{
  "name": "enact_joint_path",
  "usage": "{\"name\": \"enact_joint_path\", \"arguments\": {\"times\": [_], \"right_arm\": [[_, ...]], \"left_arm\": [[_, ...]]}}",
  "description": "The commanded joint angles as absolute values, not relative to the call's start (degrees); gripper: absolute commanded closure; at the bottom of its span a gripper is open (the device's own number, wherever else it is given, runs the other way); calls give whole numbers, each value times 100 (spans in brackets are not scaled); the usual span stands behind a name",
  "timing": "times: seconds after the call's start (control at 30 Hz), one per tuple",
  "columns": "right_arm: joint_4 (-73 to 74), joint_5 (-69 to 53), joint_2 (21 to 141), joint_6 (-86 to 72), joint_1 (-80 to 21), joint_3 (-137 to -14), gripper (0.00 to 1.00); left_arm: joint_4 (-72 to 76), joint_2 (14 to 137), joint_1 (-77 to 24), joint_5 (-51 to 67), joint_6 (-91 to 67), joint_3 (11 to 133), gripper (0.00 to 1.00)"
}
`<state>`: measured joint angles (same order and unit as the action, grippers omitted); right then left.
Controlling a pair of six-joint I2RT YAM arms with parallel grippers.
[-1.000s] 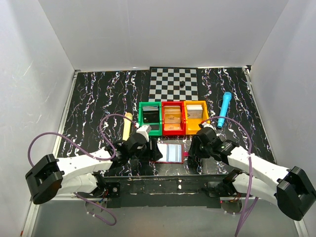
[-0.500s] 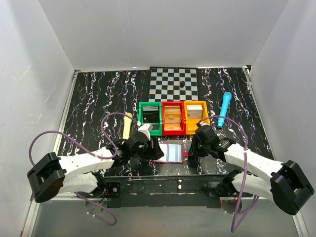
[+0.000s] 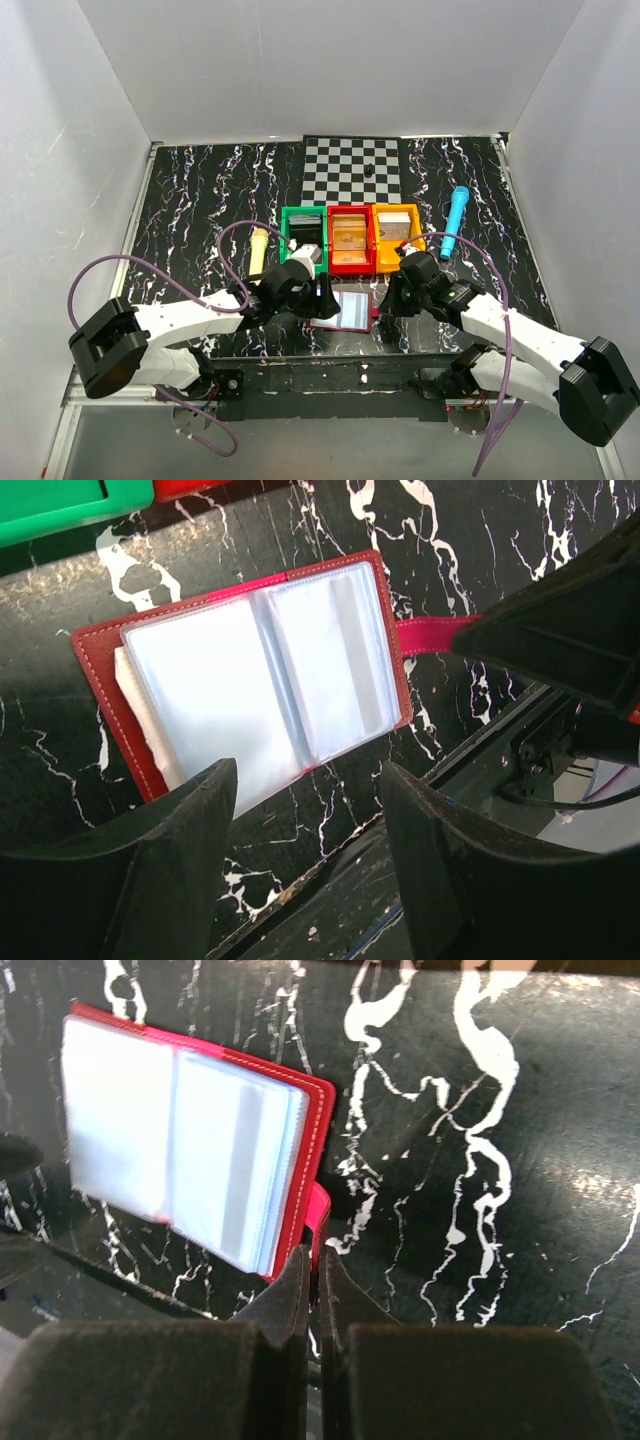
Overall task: Take the credit cards out of the card holder
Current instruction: Remove the credit card from the card holder.
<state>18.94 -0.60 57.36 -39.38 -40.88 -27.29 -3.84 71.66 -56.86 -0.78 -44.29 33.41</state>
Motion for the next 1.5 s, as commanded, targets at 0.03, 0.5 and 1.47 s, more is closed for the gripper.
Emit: {"name": "enact_joint_path", "arguments": {"times": [0.03,0.5,1.47], "right_arm": [[2100,-527,5485,-3569,-4078,-3242,99],[2250,-975,5168,-3217,-4078,-3560,99],[2259,-1222,5309,-2830,-4078,-3876,99]], "left_arm": [[-220,7426,-5722,183,-4289,3744,39],[-35,8051,-5722,387,-4254,4034,37],[79,8587,-5722,510,-4043,4447,38]]}}
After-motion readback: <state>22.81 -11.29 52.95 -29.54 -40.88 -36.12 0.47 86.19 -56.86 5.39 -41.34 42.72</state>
